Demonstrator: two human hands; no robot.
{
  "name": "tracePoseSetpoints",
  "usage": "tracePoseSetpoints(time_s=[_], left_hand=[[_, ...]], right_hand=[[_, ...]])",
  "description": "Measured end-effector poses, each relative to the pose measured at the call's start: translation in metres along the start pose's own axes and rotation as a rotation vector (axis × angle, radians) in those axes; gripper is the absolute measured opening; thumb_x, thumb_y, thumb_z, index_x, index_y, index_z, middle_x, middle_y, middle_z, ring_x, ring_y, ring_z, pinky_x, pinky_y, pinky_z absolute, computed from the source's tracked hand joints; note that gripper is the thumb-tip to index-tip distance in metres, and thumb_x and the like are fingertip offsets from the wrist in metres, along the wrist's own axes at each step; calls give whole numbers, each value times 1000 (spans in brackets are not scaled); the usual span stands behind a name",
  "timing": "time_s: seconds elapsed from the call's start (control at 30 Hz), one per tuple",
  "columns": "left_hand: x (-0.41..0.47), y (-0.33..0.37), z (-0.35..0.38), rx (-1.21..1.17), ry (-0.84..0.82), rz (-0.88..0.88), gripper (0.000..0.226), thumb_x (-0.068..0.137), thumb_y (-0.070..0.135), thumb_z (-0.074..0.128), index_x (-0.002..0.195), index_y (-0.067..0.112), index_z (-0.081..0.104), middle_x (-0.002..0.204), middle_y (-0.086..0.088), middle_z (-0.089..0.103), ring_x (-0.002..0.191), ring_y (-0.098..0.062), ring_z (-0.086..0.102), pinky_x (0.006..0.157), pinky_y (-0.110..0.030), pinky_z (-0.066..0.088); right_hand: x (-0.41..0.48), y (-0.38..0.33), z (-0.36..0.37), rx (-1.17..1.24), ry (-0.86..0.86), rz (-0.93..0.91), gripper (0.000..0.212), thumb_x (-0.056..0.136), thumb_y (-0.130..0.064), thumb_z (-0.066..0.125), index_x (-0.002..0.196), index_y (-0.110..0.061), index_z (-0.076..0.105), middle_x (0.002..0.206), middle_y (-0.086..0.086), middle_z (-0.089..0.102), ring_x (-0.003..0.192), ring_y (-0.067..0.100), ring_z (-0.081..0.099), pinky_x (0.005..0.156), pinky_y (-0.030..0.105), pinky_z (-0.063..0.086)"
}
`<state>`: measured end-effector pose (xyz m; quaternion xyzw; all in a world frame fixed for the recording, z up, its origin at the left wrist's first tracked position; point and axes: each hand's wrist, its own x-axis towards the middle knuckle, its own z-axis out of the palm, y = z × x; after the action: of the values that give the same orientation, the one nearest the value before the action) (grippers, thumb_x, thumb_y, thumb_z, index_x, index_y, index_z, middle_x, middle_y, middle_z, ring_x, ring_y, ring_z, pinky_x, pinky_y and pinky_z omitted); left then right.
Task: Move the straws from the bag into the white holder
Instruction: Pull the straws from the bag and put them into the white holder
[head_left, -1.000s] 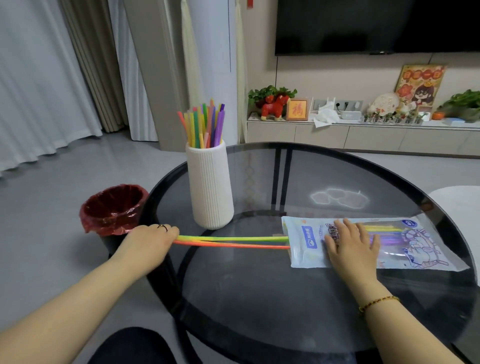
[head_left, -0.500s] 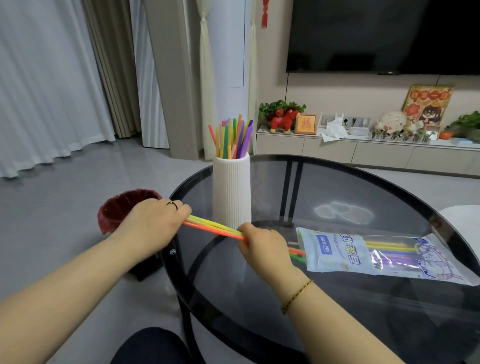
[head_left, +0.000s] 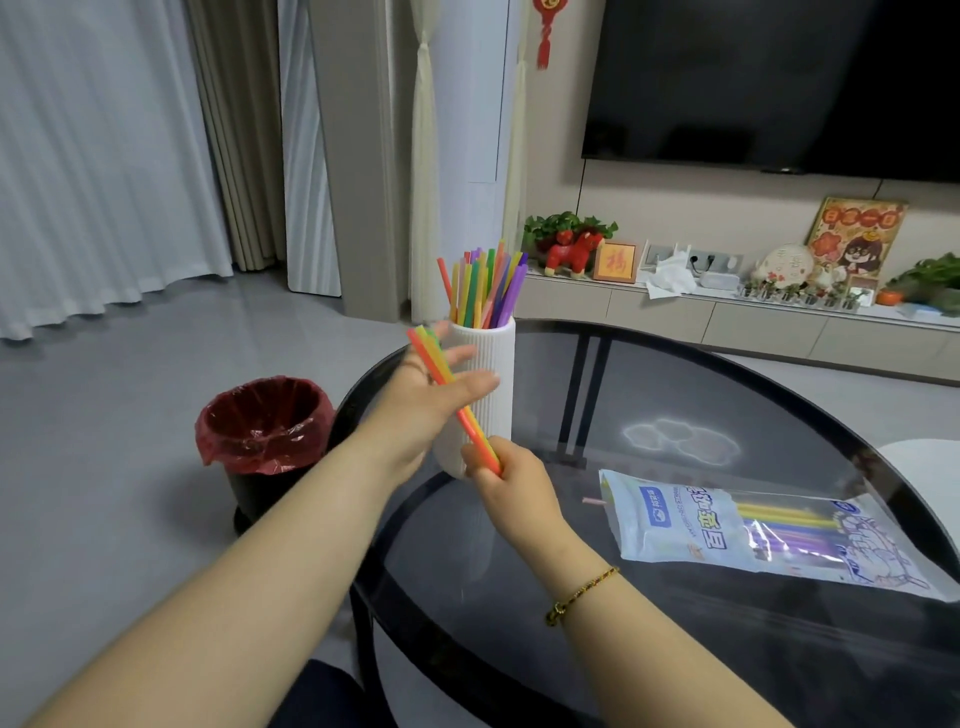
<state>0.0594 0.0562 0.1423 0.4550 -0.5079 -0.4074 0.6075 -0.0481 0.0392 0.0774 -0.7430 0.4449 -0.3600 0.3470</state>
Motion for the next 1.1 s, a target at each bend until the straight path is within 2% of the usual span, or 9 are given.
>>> tracePoseSetpoints(time_s=[0.07, 0.17, 0.43, 0.63, 0.77, 0.87, 0.97, 1.03, 1.1], left_hand=[[6, 6, 16, -86, -7, -17, 16, 84, 12, 58, 96, 21, 55, 70, 12, 65, 66, -4, 62, 62, -17, 52], [17, 14, 32, -67, -17, 18, 14, 88, 16, 54, 75, 18, 57, 38, 13, 47, 38, -2, 43, 42, -12, 40], [22, 0, 41, -1, -87, 13, 28, 84, 21, 59, 57, 27, 58, 37, 12, 45, 39, -4, 42, 45, -17, 39], [20, 0, 43, 6, -112, -32, 27, 92, 27, 46, 68, 18, 56, 32, 13, 40, 31, -2, 37, 38, -12, 35], [20, 2, 42, 53, -87, 17, 19, 88, 33, 50, 77, 22, 60, 50, 14, 54, 50, -2, 53, 58, -19, 46], [23, -1, 36, 56, -40, 88, 18, 82, 43, 49, 95, 31, 53, 98, 6, 62, 93, -8, 58, 85, -26, 45], [27, -6, 21, 53, 165, 181, 11, 90, 27, 47, 100, 31, 50, 102, 9, 57, 94, -2, 53, 82, -17, 44], [32, -13, 8, 59, 286, 173, 21, 90, 17, 48, 108, 27, 48, 102, 10, 54, 92, 1, 51, 77, -13, 43], [37, -22, -4, 130, 272, 96, 42, 87, 9, 50, 125, 24, 39, 119, 5, 48, 103, -5, 46, 90, -22, 37]], right_hand=[[4, -7, -2, 85, 6, 16, 37, 85, -17, 45, 50, -26, 39, 42, -10, 39, 41, 4, 30, 45, 23, 26], [10, -16, -5, 236, 27, 54, 34, 80, -8, 43, 49, -19, 34, 33, -12, 36, 36, 4, 26, 42, 19, 24], [12, -19, -16, 365, 1, 66, 29, 80, 1, 44, 54, -11, 40, 48, 5, 41, 31, 1, 41, 37, 10, 39], [10, -15, -14, 282, -38, 80, 29, 82, 0, 38, 55, -10, 40, 47, 5, 42, 31, 4, 40, 35, 9, 34], [14, -16, -13, 318, -9, 58, 26, 83, 1, 34, 61, -12, 37, 51, 4, 37, 43, 14, 36, 37, 17, 37], [16, -16, -18, 382, 39, 60, 29, 87, -3, 37, 62, -17, 43, 50, 0, 37, 38, 9, 37, 36, 19, 37], [24, -18, -31, 457, 131, 63, 31, 93, -16, 41, 62, -18, 41, 50, 1, 37, 33, 4, 38, 35, 16, 38], [32, -22, -43, 502, 225, 41, 34, 93, -19, 40, 60, -18, 38, 46, 0, 39, 30, 3, 39, 35, 14, 39], [42, -30, -55, 541, 331, 0, 36, 94, -22, 39, 59, -16, 37, 35, -7, 41, 29, 3, 40, 35, 14, 40]])
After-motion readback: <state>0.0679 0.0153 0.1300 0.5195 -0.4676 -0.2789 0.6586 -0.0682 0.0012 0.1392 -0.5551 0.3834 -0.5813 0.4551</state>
